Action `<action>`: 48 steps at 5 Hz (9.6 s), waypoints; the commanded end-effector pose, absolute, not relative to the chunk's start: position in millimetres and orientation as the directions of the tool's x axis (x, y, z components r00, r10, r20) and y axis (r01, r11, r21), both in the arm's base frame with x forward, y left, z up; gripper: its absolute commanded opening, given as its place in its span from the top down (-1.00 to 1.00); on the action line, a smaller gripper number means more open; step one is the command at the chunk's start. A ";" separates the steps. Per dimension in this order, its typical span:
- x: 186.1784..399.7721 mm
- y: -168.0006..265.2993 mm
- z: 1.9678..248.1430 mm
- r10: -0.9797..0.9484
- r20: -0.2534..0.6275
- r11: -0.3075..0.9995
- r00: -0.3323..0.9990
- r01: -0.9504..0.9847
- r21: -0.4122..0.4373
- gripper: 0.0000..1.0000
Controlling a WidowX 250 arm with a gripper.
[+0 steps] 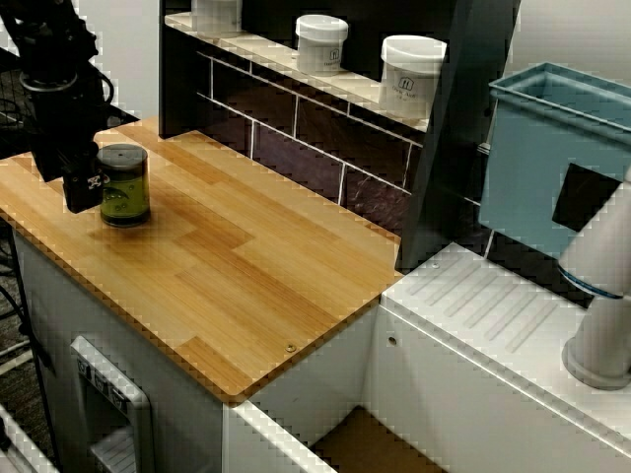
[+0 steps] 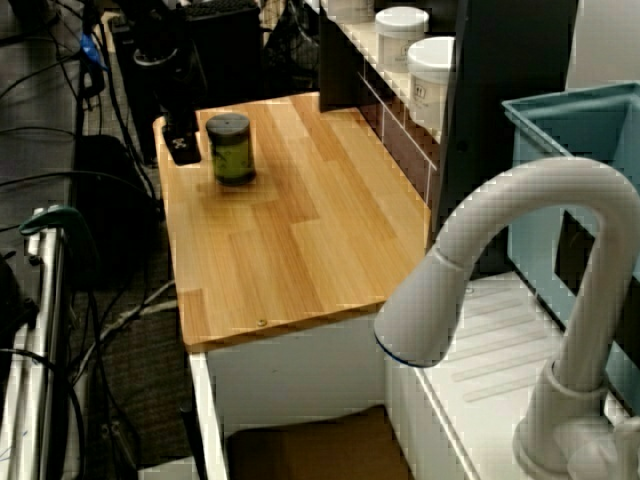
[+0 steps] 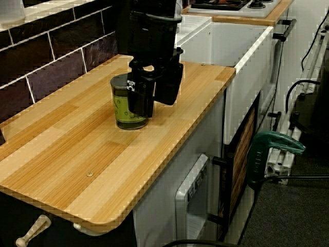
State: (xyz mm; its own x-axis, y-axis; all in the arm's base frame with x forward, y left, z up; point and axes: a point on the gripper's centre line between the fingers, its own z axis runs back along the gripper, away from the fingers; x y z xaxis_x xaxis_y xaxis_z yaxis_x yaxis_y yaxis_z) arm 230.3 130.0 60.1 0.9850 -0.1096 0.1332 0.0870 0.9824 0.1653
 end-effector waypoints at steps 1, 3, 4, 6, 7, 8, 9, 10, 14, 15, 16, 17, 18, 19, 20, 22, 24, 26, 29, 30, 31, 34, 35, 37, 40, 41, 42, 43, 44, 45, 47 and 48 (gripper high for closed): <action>270.7 128.8 71.1 -0.077 0.202 0.986 0.976 0.044 0.161 -1.00; 302.3 124.7 78.3 -0.037 0.173 0.995 0.984 0.020 0.097 -1.00; 316.5 122.5 82.7 -0.014 0.160 0.998 0.987 0.003 0.068 -1.00; 311.1 123.3 88.0 -0.016 0.153 0.998 0.988 0.007 0.056 -1.00; 295.0 128.0 93.8 -0.024 0.145 0.999 0.989 0.017 0.049 -1.00; 277.3 139.2 109.0 -0.022 0.158 0.999 0.987 0.016 0.038 -1.00; 273.2 162.2 119.7 0.047 0.195 0.996 0.980 -0.060 0.061 -1.00; 283.4 176.7 116.7 0.127 0.209 0.980 0.970 -0.155 0.123 -1.00; 352.9 231.7 109.4 0.128 0.175 0.966 0.976 -0.163 0.202 -1.00; 354.2 230.8 107.7 0.096 0.163 0.971 0.982 -0.128 0.203 -1.00; 353.1 227.6 106.4 0.080 0.158 0.978 0.984 -0.108 0.180 -1.00; 350.7 216.8 105.5 0.086 0.162 0.980 0.983 -0.113 0.166 -1.00; 348.6 203.8 100.6 0.072 0.164 0.980 0.984 -0.100 0.169 -1.00; 347.0 193.6 92.9 0.072 0.165 0.979 0.984 -0.101 0.174 -1.00; 345.6 180.5 86.9 0.067 0.161 0.981 0.985 -0.095 0.172 -1.00; 334.9 145.9 87.4 0.049 0.157 0.989 0.986 -0.069 0.129 -1.00; 322.8 113.0 96.3 0.011 0.130 0.996 0.991 -0.022 0.085 -1.00; 316.5 95.0 98.3 0.007 0.116 0.999 0.993 -0.013 0.048 -1.00; 310.0 62.8 95.3 -0.022 0.107 0.998 0.994 0.015 0.066 -1.00; 304.9 51.9 96.0 -0.038 0.103 0.998 0.994 0.033 0.056 -1.00; 298.6 39.0 95.0 -0.063 0.092 0.997 0.994 0.058 0.053 -1.00; 285.1 11.9 93.7 -0.100 0.081 0.994 0.992 0.097 0.046 -1.00; 280.2 17.0 98.3 -0.112 0.062 0.993 0.992 0.109 0.049 -1.00; 277.7 13.5 121.4 -0.124 0.102 0.992 0.987 0.123 0.015 -1.00; 317.3 -18.7 128.7 -0.073 0.189 0.997 0.979 0.064 0.050 -1.00; 333.5 -29.8 125.9 -0.070 0.182 0.997 0.981 0.060 0.058 -1.00; 345.9 -31.3 119.0 -0.063 0.170 0.997 0.983 0.052 0.065 -1.00; 355.4 -25.9 112.8 -0.052 0.162 0.997 0.985 0.042 0.067 -1.00; 355.9 -20.4 105.9 -0.047 0.157 0.997 0.986 0.037 0.069 -1.00; 354.3 -15.3 100.8 -0.036 0.153 0.997 0.988 0.026 0.069 -1.00; 348.2 -15.3 82.6 -0.027 0.130 0.997 0.991 0.017 0.073 -1.00; 348.4 -16.5 73.3 -0.022 0.114 0.997 0.993 0.014 0.074 -1.00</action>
State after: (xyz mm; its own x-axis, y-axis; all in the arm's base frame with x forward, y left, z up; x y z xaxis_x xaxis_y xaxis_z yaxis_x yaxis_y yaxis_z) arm 345.7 -16.0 58.2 0.9970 -0.0196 0.0744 0.0140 0.9971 0.0749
